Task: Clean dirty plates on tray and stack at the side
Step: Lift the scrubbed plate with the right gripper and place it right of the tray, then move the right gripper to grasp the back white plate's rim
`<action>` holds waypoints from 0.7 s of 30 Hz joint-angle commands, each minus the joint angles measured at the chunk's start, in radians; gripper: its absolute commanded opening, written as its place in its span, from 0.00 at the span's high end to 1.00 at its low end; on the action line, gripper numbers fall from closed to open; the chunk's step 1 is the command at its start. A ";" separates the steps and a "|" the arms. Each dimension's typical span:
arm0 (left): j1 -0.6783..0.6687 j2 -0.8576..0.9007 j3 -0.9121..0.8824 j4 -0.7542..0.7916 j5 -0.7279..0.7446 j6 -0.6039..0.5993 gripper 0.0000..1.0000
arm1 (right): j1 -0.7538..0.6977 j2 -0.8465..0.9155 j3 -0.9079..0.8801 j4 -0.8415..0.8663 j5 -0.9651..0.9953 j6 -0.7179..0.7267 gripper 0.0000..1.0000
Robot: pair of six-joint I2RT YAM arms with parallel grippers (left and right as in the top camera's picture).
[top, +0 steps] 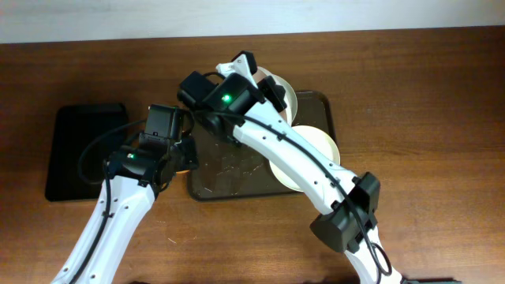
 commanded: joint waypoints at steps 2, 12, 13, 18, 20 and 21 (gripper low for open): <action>0.004 -0.002 0.003 0.004 0.004 0.004 1.00 | -0.251 -0.011 0.020 0.055 -0.530 0.013 0.96; 0.004 0.000 -0.004 0.001 0.004 0.004 1.00 | -1.055 -0.009 -0.247 0.248 -1.125 -0.219 0.96; 0.004 0.008 -0.004 0.001 0.004 0.004 1.00 | -1.093 -0.008 -0.303 0.292 -1.124 -0.219 0.96; 0.004 0.061 -0.004 0.006 0.005 0.003 1.00 | -1.139 -0.006 -0.365 0.335 -1.131 -0.224 0.62; 0.004 0.063 -0.004 0.028 0.060 0.004 1.00 | -1.086 -0.006 -0.365 0.327 -1.250 -0.308 0.43; 0.004 0.063 -0.004 0.045 0.087 0.004 1.00 | -1.022 -0.006 -0.365 0.328 -1.269 -0.329 0.27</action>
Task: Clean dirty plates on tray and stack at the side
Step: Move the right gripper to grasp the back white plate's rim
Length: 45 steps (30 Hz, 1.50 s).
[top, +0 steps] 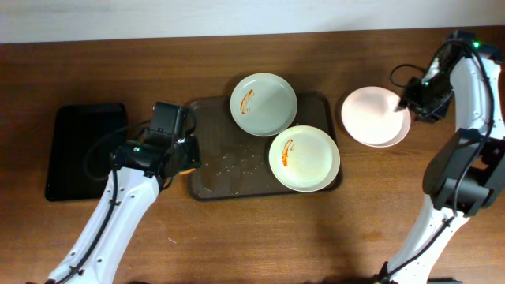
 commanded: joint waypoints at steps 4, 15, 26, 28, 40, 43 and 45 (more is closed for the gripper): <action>0.003 0.005 -0.003 0.028 0.089 0.004 1.00 | 0.375 -0.013 -0.005 0.081 -0.072 -0.063 0.08; 0.004 0.005 -0.003 0.013 0.107 0.003 1.00 | 0.616 0.085 -0.122 0.383 0.082 0.279 0.41; 0.004 0.006 -0.004 0.023 0.106 0.004 1.00 | 0.742 0.129 -0.122 0.415 0.032 0.074 0.96; 0.003 0.022 -0.004 0.043 0.107 0.004 1.00 | 0.766 0.129 -0.122 0.389 0.030 0.076 0.96; -0.019 0.419 -0.004 0.369 0.229 -0.168 1.00 | 0.818 0.129 -0.122 0.245 -0.077 0.352 0.96; -0.019 0.464 -0.004 0.419 0.237 -0.243 1.00 | 0.818 0.129 -0.122 0.244 -0.054 0.366 0.96; -0.033 0.505 -0.004 0.468 0.273 -0.243 1.00 | 0.818 0.129 -0.122 0.249 -0.053 0.365 0.96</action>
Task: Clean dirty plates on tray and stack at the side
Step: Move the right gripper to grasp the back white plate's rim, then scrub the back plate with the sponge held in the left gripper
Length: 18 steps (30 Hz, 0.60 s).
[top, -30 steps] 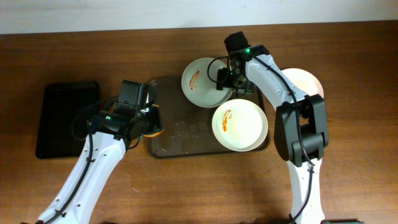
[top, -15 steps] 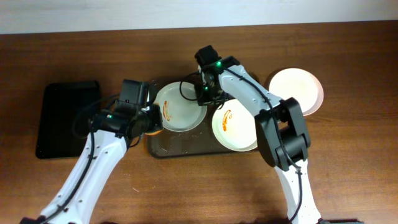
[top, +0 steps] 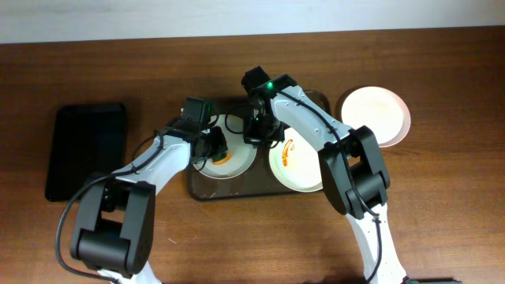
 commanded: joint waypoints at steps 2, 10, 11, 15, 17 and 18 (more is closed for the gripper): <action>-0.028 0.081 0.000 0.050 0.030 -0.006 1.00 | 0.006 0.011 -0.011 0.003 0.044 0.016 0.96; -0.028 0.088 0.198 -0.351 -0.454 0.149 1.00 | 0.005 0.011 -0.011 0.001 0.081 0.013 0.96; -0.028 0.088 0.246 -0.387 -0.454 0.148 1.00 | 0.005 0.011 -0.011 0.000 0.081 0.013 0.96; -0.028 0.088 0.404 -0.458 -0.249 0.149 1.00 | 0.005 0.011 -0.011 0.000 0.088 0.013 0.96; -0.028 0.107 0.393 -0.403 -0.106 0.157 1.00 | 0.005 0.011 -0.011 0.002 0.088 0.013 0.96; -0.028 0.135 0.390 -0.382 -0.053 0.156 1.00 | 0.005 0.011 -0.011 0.003 0.088 0.013 0.96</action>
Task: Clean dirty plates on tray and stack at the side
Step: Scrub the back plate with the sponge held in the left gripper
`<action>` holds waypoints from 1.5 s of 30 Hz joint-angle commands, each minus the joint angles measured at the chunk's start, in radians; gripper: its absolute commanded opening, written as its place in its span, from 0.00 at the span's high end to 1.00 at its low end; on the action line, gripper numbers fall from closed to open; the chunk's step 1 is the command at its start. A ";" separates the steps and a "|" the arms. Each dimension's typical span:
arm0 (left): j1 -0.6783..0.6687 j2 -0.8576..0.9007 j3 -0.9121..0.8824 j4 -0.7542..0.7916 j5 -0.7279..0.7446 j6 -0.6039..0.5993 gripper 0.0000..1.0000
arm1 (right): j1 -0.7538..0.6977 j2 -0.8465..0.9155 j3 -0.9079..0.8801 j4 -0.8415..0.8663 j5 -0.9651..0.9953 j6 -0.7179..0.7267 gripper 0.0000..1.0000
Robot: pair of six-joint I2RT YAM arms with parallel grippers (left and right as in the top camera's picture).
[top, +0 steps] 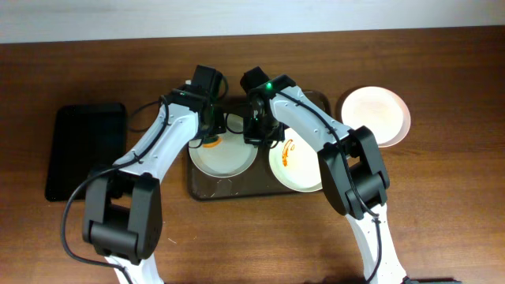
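Observation:
A brown tray (207, 188) holds two pale plates. The left plate (225, 158) looks wiped, with no red smear showing. The right plate (306, 167) carries a red smear. My left gripper (210, 136) is over the left plate's back edge, shut on a small orange sponge (209, 143). My right gripper (256, 132) sits at the same plate's back right rim and appears shut on it, though its fingers are mostly hidden under the wrist. A clean white plate (376, 116) lies on the table to the right of the tray.
A black mat (85, 150) lies on the table at the left. Both arms cross over the back half of the tray. The wooden table (442, 205) stretches right and forward of the tray.
My left gripper with the orange sponge has moved from the middle of the left plate to its back edge. The orange-red smear seen there is gone. The right gripper has stayed at the rim.
First my right arm reached over the tray while the left waited at its left edge. Then the right gripper was at a white plate on the table, with two smeared plates on the tray. Later one smeared plate lay front left, the sponge on it; now it looks clean.

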 commanded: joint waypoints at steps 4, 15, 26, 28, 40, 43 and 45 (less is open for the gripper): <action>0.007 0.174 0.004 0.050 0.159 0.016 1.00 | 0.003 0.011 -0.010 0.000 0.050 0.009 0.96; 0.008 0.153 0.153 -0.088 0.036 0.024 0.66 | 0.003 0.011 -0.010 0.003 0.050 0.005 0.96; 0.008 0.157 0.108 -0.097 0.036 0.035 1.00 | 0.003 0.011 -0.010 0.003 0.051 0.005 0.96; 0.008 0.159 0.033 -0.067 -0.021 0.035 1.00 | 0.003 0.011 -0.010 0.000 0.052 0.001 0.96; 0.013 0.032 0.146 -0.240 0.060 -0.057 1.00 | -0.023 0.011 -0.010 0.001 0.102 -0.017 0.96; 0.008 0.034 -0.031 -0.031 0.236 -0.048 1.00 | -0.021 0.011 -0.010 0.007 0.102 -0.017 0.96; 0.008 0.034 -0.182 0.114 0.225 -0.048 1.00 | -0.021 0.011 -0.010 0.007 0.102 -0.017 0.96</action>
